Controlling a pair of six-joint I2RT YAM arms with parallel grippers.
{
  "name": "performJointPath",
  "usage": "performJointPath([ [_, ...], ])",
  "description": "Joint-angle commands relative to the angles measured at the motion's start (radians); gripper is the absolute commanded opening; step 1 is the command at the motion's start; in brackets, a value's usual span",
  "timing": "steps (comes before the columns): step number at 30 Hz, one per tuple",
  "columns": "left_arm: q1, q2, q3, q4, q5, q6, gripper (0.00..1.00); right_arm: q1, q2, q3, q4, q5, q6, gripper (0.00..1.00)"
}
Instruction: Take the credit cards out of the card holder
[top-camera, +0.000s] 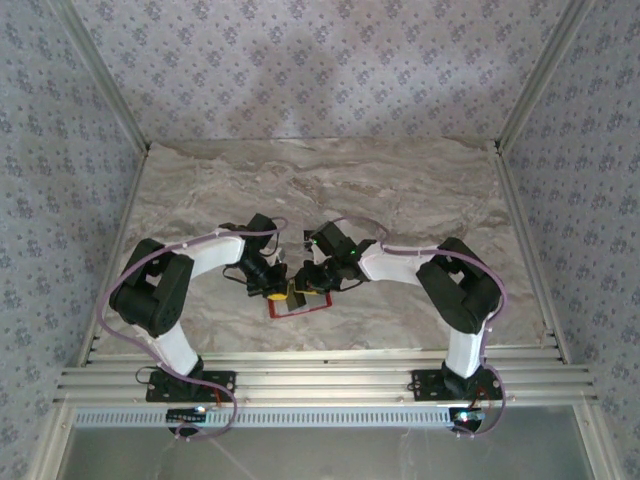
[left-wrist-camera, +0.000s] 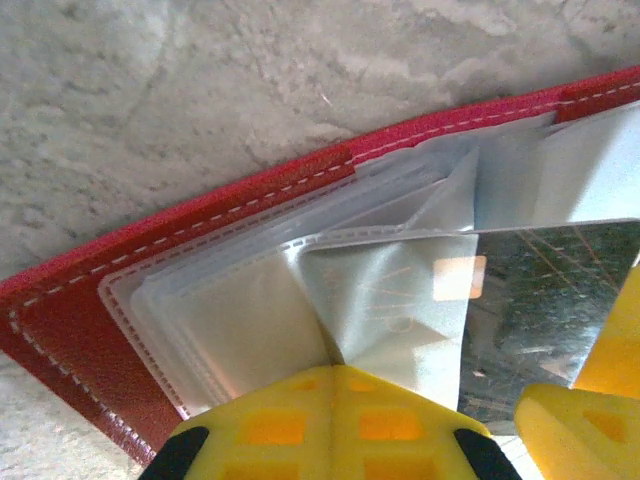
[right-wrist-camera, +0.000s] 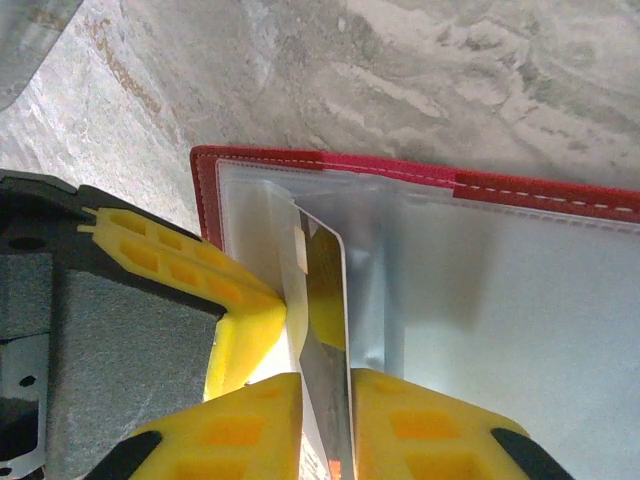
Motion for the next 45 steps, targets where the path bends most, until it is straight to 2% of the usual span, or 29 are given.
performJointPath([
  [1,-0.004,0.018,-0.026,-0.060,-0.081,0.011,0.01,0.010,0.007,0.022,0.009,-0.023,0.002,0.16],
  [6,-0.003,0.007,-0.027,-0.053,-0.083,0.014,0.01,0.009,-0.012,0.010,-0.031,0.037,-0.017,0.09],
  [11,-0.002,-0.007,-0.012,-0.054,-0.089,0.022,0.02,0.001,-0.054,0.004,-0.144,0.138,-0.063,0.05],
  [25,-0.001,-0.104,0.044,-0.056,-0.116,0.020,0.05,-0.021,-0.149,0.025,-0.295,0.233,-0.121,0.04],
  [33,0.043,-0.145,0.001,-0.075,-0.137,0.009,0.05,-0.045,-0.183,0.057,-0.345,0.248,-0.171,0.02],
  [39,0.078,-0.134,-0.041,-0.040,-0.095,0.009,0.05,-0.065,-0.215,0.094,-0.367,0.231,-0.419,0.02],
  [43,0.080,-0.127,-0.053,-0.031,-0.092,0.009,0.05,-0.094,-0.222,0.130,-0.400,0.195,-0.635,0.01],
  [45,0.083,-0.126,-0.057,-0.024,-0.090,0.009,0.05,-0.097,-0.224,0.137,-0.411,0.220,-0.767,0.03],
])
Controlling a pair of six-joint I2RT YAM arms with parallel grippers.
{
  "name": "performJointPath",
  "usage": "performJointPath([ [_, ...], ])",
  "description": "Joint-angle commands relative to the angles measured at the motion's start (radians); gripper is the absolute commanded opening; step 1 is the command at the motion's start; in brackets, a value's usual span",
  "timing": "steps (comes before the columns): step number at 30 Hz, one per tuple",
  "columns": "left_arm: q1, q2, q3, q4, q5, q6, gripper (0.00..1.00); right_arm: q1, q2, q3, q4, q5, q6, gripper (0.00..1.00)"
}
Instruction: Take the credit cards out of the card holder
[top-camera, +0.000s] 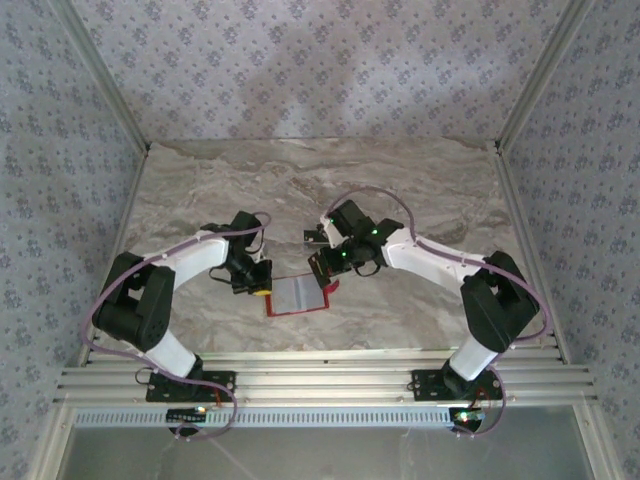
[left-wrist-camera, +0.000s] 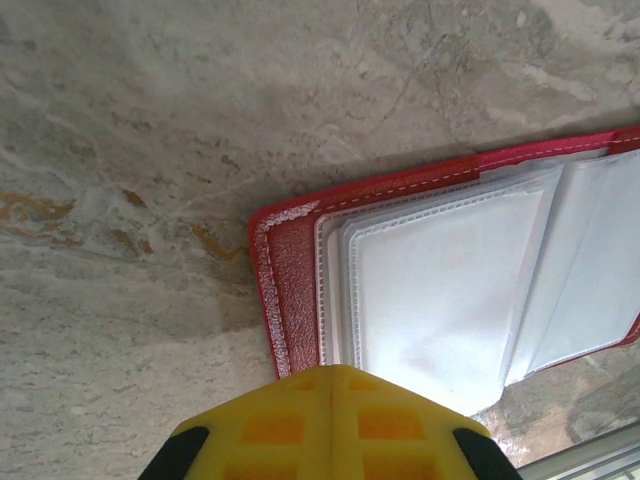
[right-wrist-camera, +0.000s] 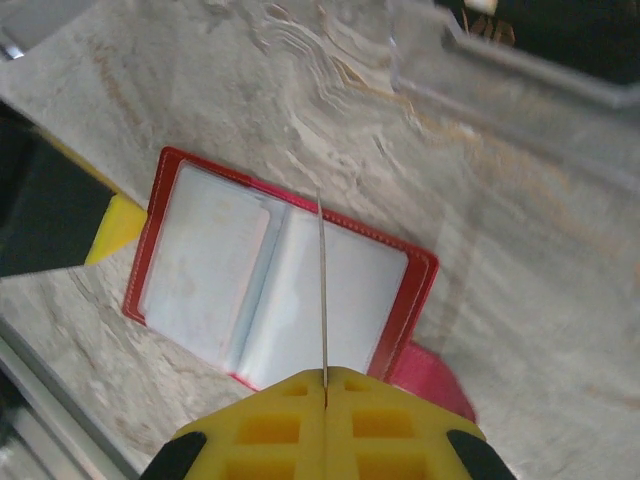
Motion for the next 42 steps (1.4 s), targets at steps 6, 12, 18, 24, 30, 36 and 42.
performJointPath([
  [6,0.013,-0.007,-0.009,0.008,0.025,0.009,0.05,-0.040,-0.007,0.114,-0.179,-0.005,-0.606,0.02],
  [12,0.018,-0.006,-0.015,0.009,0.028,0.010,0.05,-0.062,0.064,0.226,-0.314,0.051,-0.908,0.00],
  [18,0.027,0.000,-0.019,0.009,0.031,0.010,0.05,-0.067,0.180,0.375,-0.461,0.125,-1.098,0.00],
  [24,0.027,-0.007,-0.015,0.009,0.031,0.018,0.04,-0.088,0.272,0.499,-0.511,0.178,-1.197,0.00],
  [30,0.027,-0.017,-0.022,0.037,0.046,0.003,0.05,-0.087,0.373,0.617,-0.534,0.196,-1.253,0.00],
  [36,0.028,-0.024,-0.021,0.035,0.043,0.000,0.05,-0.082,0.459,0.752,-0.580,0.193,-1.283,0.00],
  [42,0.027,-0.034,-0.022,0.033,0.039,-0.007,0.05,-0.076,0.507,0.828,-0.604,0.208,-1.313,0.00],
])
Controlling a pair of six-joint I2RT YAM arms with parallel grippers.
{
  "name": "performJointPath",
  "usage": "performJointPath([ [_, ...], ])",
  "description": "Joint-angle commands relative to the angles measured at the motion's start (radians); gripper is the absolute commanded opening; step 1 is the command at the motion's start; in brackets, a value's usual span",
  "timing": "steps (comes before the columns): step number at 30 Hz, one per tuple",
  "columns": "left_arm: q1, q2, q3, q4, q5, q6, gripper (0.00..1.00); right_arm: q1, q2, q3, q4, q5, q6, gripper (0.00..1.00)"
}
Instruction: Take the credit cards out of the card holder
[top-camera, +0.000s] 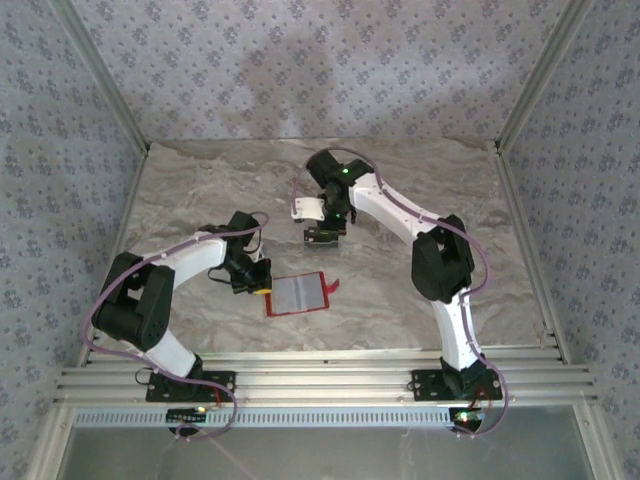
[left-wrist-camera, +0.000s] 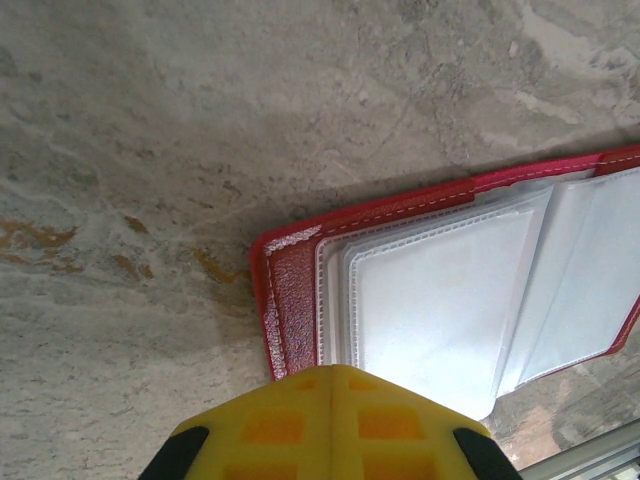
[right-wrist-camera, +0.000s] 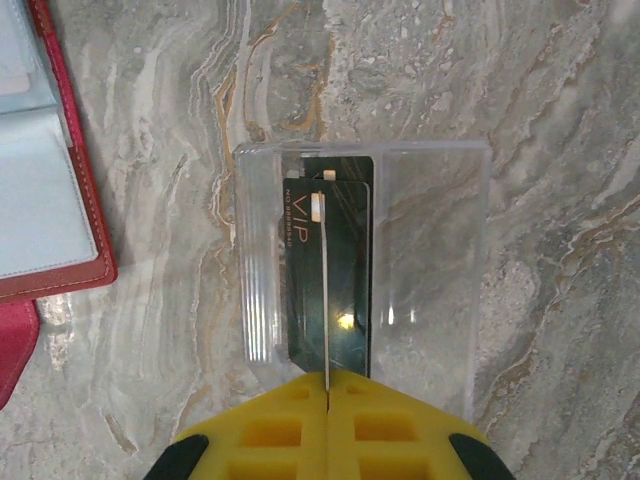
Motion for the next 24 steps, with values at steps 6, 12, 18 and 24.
performJointPath([
  [6,0.006,-0.040,-0.004,-0.014,0.007,-0.006,0.05,0.011,0.061,0.074,-0.076,-0.001,-0.102,0.00],
  [12,0.007,-0.044,-0.011,-0.010,0.006,-0.009,0.05,0.011,0.104,0.096,-0.103,-0.011,-0.107,0.00],
  [18,0.009,-0.050,-0.023,-0.005,0.004,-0.012,0.05,0.016,0.122,0.099,-0.131,-0.050,-0.103,0.00],
  [24,0.018,-0.055,-0.023,-0.017,0.000,-0.006,0.05,0.014,0.156,0.124,-0.145,-0.055,-0.097,0.10],
])
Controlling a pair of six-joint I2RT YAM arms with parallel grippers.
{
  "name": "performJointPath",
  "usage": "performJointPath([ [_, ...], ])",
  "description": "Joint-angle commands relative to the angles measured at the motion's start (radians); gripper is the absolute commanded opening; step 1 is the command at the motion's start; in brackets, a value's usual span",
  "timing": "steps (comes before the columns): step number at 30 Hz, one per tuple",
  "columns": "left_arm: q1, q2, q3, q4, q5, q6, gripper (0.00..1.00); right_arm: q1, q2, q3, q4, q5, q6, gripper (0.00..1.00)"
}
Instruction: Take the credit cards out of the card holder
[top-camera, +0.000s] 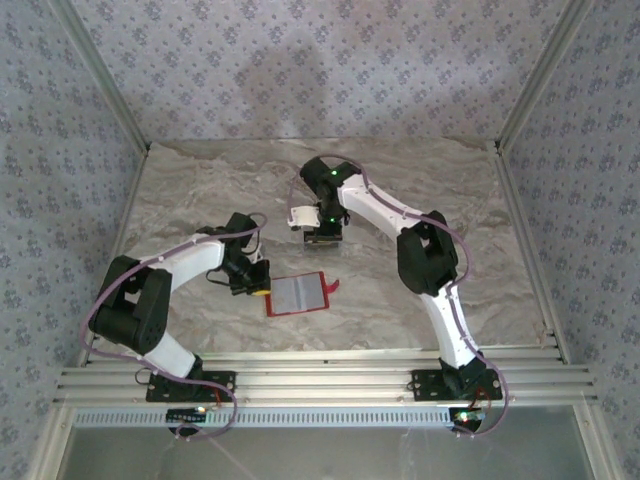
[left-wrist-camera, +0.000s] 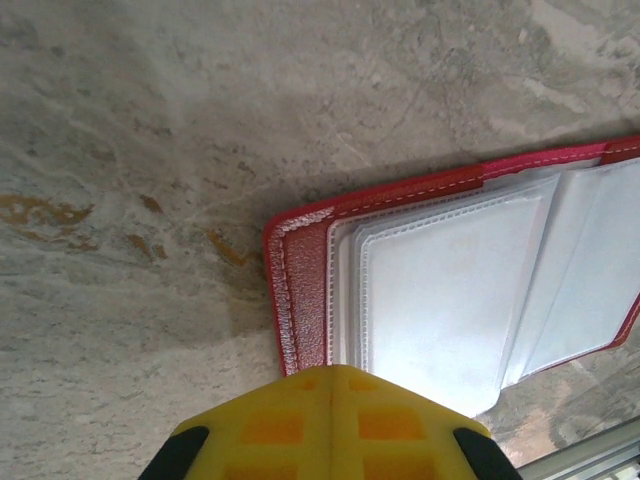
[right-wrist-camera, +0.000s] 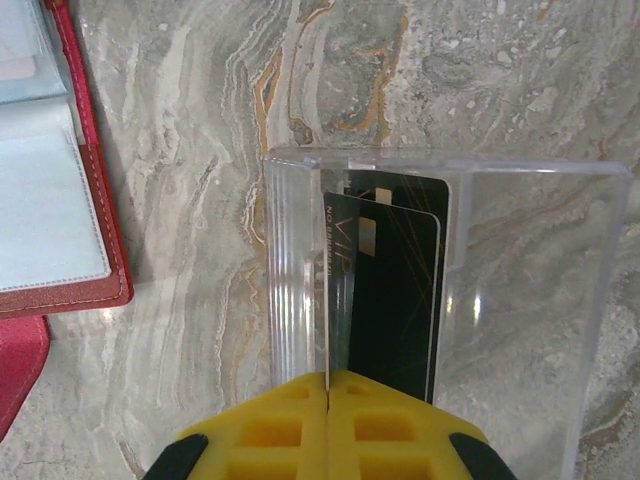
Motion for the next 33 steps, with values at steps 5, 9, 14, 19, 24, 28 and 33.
performJointPath([
  [5,0.019,-0.043,0.000,-0.022,-0.005,-0.001,0.05,0.002,0.020,0.059,-0.004,0.034,-0.061,0.20],
  [9,0.021,-0.041,0.002,-0.021,-0.005,-0.005,0.05,-0.003,-0.016,0.065,0.060,0.109,-0.046,0.23],
  [14,0.021,-0.032,0.001,-0.021,0.002,-0.001,0.05,-0.002,-0.087,0.040,0.107,0.129,0.002,0.24],
  [19,0.020,-0.010,-0.003,-0.009,0.010,-0.006,0.04,-0.003,-0.176,-0.030,0.192,0.083,0.183,0.25],
  [24,0.020,0.010,-0.003,-0.005,0.017,-0.007,0.03,0.005,-0.284,-0.177,0.315,0.061,0.440,0.25],
  [28,0.020,0.019,-0.009,0.005,0.021,-0.007,0.02,0.018,-0.379,-0.332,0.461,0.056,0.725,0.21],
  [33,0.020,0.033,-0.016,0.013,0.026,-0.006,0.02,0.014,-0.466,-0.497,0.573,-0.053,1.132,0.17],
])
